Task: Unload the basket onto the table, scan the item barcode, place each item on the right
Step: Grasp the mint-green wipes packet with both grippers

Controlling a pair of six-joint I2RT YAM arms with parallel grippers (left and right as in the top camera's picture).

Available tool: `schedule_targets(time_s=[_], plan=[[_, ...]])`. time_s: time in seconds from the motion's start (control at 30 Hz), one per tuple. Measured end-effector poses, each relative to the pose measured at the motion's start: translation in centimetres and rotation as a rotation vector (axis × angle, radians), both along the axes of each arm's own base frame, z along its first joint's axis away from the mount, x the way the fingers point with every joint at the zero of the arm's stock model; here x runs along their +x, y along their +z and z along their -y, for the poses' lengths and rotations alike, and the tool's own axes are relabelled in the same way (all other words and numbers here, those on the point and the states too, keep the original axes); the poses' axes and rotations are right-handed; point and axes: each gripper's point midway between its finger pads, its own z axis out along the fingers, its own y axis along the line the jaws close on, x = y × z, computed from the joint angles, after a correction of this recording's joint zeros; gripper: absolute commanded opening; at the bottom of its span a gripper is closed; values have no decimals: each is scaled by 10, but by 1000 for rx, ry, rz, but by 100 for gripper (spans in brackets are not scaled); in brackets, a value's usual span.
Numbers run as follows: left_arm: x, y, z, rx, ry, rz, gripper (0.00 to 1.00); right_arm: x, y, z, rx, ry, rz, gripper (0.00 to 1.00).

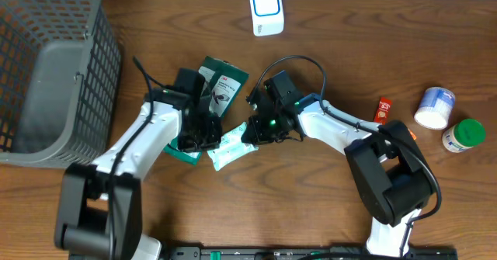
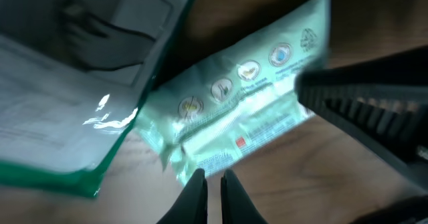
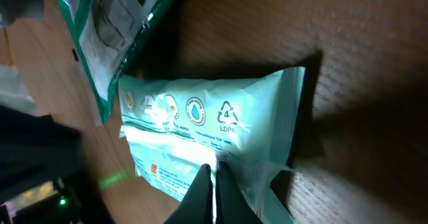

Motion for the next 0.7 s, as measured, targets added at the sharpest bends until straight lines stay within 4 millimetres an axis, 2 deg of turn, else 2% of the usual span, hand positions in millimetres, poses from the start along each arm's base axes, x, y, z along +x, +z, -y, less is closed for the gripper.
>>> schedule_targets(time_s=[0.2, 0.37, 0.43, 0.53, 0.63, 0.7], plan=[[-13, -40, 11, -18, -35, -87, 8, -10, -6, 11, -68, -9, -61, 1], [-13, -42, 18, -65, -37, -100, 8, -13, -7, 24, -114, -32, -105, 1], [-11, -42, 22, -87, -39, -97, 8, -12, -9, 40, -149, -64, -137, 1], [-6, -42, 30, -118, -50, -73, 8, -3, -22, 77, -240, -147, -168, 1], [2, -41, 44, -150, -82, -21, 8, 4, -23, 92, -257, -187, -175, 1], [3, -41, 56, -164, -115, 10, 8, 4, -22, 93, -255, -185, -173, 1]])
